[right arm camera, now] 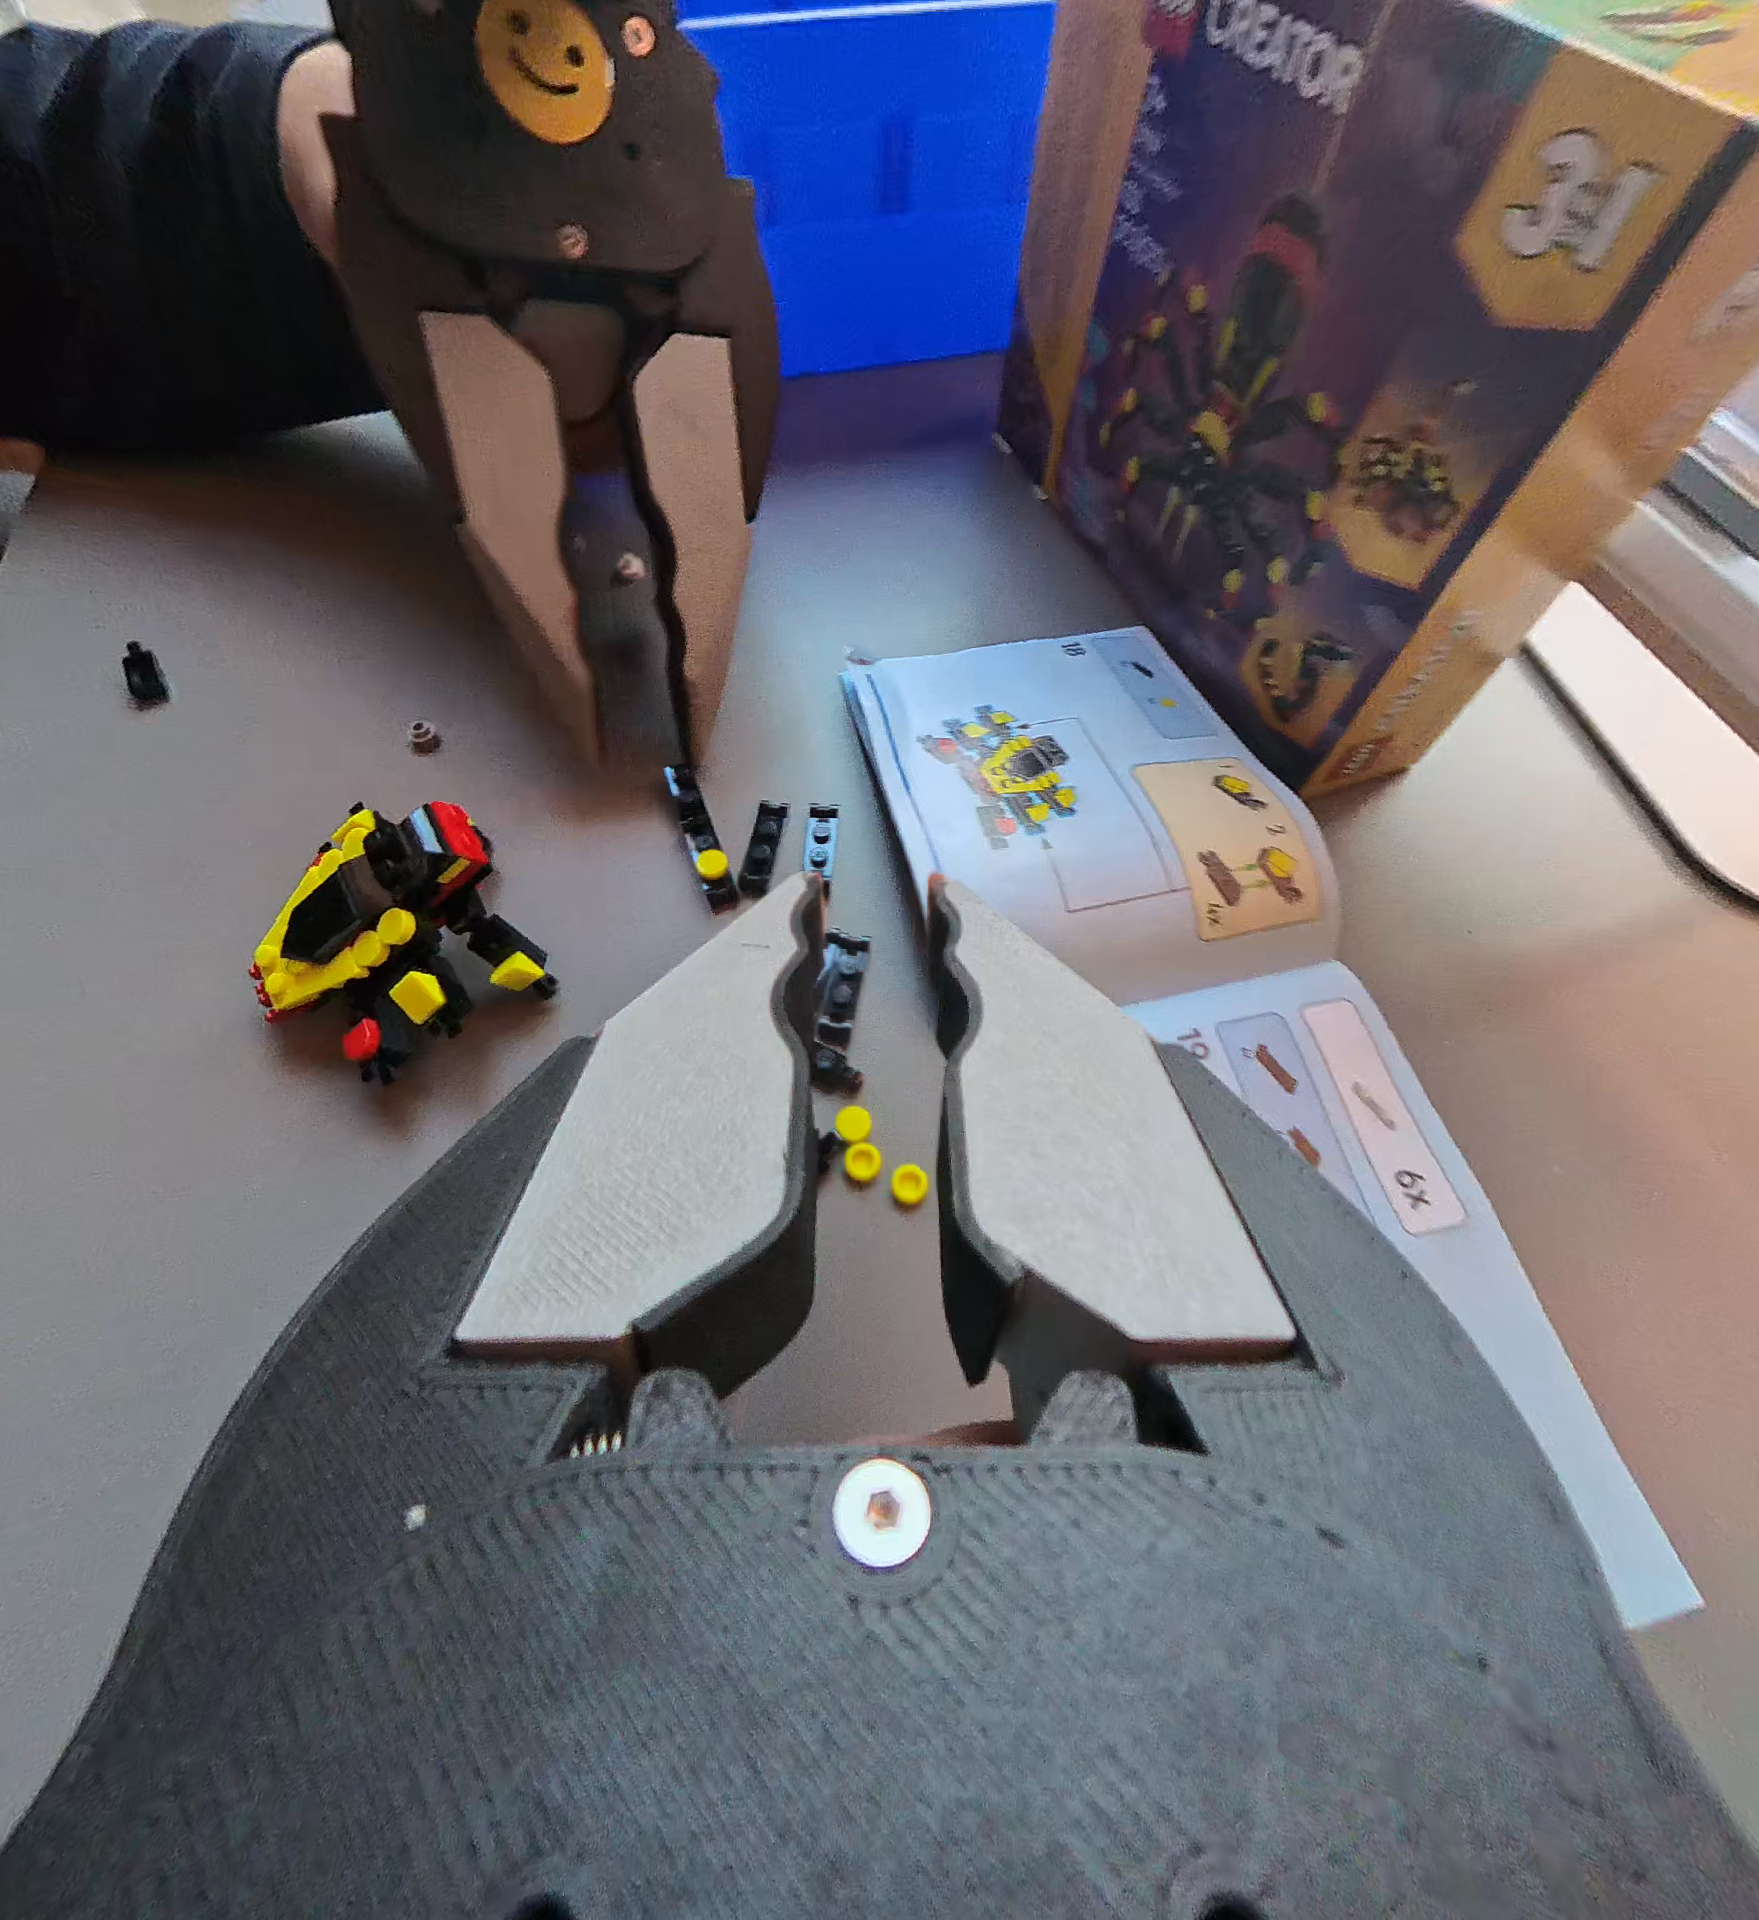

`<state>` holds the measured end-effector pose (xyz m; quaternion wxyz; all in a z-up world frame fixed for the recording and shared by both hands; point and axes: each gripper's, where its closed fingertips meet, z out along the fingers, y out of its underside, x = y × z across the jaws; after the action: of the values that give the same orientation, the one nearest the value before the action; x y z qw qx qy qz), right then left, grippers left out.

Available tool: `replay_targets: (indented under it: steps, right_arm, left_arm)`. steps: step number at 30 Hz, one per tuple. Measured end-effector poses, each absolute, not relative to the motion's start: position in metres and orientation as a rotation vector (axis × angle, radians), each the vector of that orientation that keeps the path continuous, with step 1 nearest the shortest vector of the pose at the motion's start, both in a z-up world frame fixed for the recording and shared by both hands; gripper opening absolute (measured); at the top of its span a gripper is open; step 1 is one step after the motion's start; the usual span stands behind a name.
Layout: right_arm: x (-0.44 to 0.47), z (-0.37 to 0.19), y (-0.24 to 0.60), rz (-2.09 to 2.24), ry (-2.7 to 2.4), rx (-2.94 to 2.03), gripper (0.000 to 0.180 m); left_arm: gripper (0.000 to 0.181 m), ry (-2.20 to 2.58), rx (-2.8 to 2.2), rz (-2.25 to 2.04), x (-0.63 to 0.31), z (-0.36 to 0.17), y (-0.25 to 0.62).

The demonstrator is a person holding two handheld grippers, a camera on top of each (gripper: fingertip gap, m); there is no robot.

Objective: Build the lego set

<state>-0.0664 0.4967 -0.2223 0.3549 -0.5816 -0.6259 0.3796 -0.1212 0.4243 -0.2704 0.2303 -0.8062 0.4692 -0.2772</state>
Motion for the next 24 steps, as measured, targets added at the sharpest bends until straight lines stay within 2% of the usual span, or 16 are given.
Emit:
replay_targets:
  steps: [13, 17, 24]
  right_arm:
    - [-0.051, -0.24, 0.529, 0.805, -1.591, -1.517, 0.027]
    - [-0.047, -0.242, 0.524, 0.827, -1.638, -1.498, 0.027]
    - [-0.041, -0.249, 0.507, 0.911, -1.752, -1.481, 0.016]
  left_arm:
    - [0.042, 0.944, -2.128, -0.79, -0.114, -0.251, 0.462]
    - [0.04, 0.909, -2.099, -0.697, -0.121, -0.251, 0.472]
    - [0.036, 0.994, -2.116, -0.575, -0.122, -0.263, 0.468]
